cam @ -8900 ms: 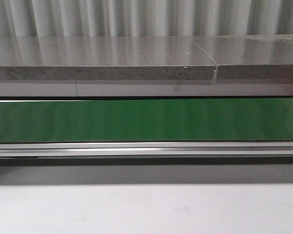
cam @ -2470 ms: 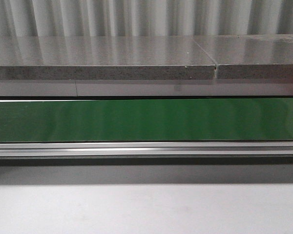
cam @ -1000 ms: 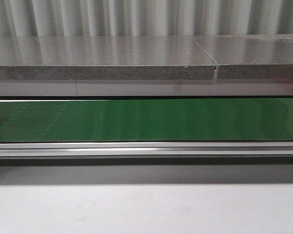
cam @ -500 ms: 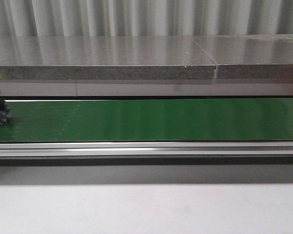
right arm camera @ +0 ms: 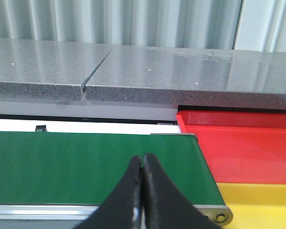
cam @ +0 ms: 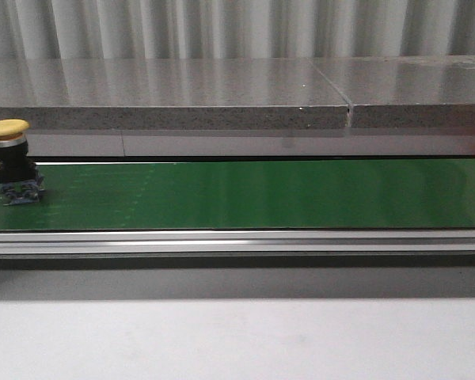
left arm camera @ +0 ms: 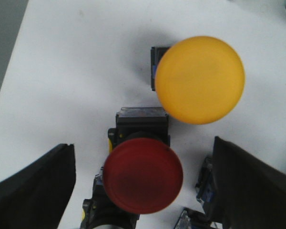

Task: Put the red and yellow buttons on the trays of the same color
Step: 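Grasp a red-capped button with the left gripper and lift it over the belt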

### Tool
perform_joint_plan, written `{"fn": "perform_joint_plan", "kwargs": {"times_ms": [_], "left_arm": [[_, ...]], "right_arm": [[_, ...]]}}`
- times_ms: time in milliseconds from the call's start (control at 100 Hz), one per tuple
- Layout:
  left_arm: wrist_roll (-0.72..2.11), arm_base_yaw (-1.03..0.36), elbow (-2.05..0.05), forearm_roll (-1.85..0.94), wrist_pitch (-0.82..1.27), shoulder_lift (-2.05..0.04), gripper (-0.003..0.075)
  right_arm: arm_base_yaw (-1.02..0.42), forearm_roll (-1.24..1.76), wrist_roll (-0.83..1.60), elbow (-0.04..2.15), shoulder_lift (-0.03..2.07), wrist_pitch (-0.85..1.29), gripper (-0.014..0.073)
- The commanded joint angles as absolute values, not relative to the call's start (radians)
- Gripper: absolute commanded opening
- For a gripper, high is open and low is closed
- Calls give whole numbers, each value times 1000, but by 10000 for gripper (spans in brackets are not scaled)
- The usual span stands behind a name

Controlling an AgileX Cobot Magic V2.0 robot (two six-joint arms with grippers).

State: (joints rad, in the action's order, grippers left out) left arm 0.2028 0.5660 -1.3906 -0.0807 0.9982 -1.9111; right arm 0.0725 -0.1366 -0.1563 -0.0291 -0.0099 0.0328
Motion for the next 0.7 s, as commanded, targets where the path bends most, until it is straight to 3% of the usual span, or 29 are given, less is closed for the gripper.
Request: {"fn": "perform_joint_plan", "kwargs": {"times_ms": [0,220,290,690], "left_arm": [[206,566,-1420,-87,976,-1871,536],[206,566,-1420,-87,964,-1871,302],[206,566,-1420,-87,957,-1871,262],[206,566,-1426,-89,962,-1785,239]], "right_arm": [[74,-148,-155,-22,-26,-37,-67],[74,-148,-155,-22,-26,-37,-67],[74,-148,-155,-22,-26,-37,-67],[74,-148,-155,-22,-26,-37,-67]]}}
